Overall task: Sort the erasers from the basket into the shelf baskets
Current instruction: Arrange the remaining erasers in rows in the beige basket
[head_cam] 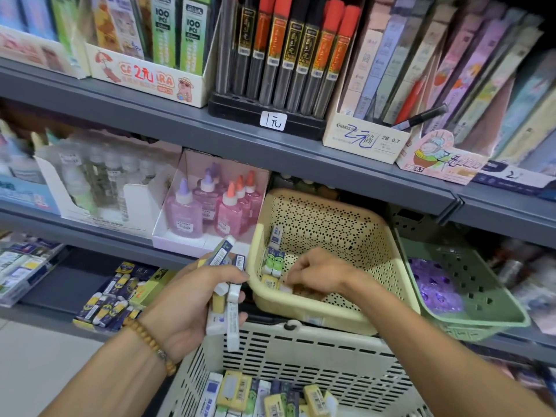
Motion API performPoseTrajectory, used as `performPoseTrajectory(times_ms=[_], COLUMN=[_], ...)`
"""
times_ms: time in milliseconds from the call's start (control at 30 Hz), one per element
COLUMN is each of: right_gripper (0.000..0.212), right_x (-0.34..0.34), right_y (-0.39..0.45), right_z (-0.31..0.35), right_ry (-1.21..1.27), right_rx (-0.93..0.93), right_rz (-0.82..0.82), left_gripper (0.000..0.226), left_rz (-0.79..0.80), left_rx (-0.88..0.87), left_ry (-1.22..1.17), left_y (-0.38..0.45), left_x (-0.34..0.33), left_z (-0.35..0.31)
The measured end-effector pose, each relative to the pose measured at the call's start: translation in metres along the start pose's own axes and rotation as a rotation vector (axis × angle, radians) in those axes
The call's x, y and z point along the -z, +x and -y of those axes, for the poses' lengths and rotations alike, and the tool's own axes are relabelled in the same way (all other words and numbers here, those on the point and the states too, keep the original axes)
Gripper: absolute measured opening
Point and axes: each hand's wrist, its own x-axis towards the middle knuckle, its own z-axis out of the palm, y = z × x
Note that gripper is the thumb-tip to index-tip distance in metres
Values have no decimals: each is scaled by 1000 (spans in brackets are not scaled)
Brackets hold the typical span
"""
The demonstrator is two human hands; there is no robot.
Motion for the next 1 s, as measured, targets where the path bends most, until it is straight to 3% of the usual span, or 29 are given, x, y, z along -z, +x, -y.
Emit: performPoseTrajectory(times_ms=[67, 167, 300, 367, 467, 567, 667, 733, 800, 867, 1000], right_gripper=[13, 11, 17, 26, 15, 2, 14, 15, 8, 5, 14], right_x=[2, 3, -3, -9, -14, -8, 12, 22, 26, 25, 22], right_y=[-7, -24, -46, -50, -48, -43, -27, -15, -2, 9, 23], right_z=[4, 22, 50, 58, 62, 59, 36, 12, -12, -26, -25], right_ry=[21, 254, 414, 383, 421, 715, 928, 775, 620, 462, -155], right_rx=[74, 332, 542, 549, 530, 452, 303, 169, 32, -81, -130], right_rz=[-67, -141, -61, -54, -11, 103, -96, -329, -455, -420, -238], left_gripper=[19, 17, 20, 27, 42, 44, 25, 18, 15, 22, 29], left_rz=[-6, -2, 16, -2, -37, -52, -44, -43, -32, -19, 3], left_rx=[-16, -65, -173, -282, -346, -332, -289, -264, -240, -212, -182], left_ry=[0, 37, 182, 342, 495, 549, 443, 369, 284, 197, 136], left_y=[-1, -3, -11, -15, -18, -19, -15, -15, -15, -15, -15], left_x=[3, 5, 1, -2, -6, -8, -7, -7, -8, -10, -11], left_z=[-2, -7, -10, -10, -10, -9, -7, -8, -10, -11, -11])
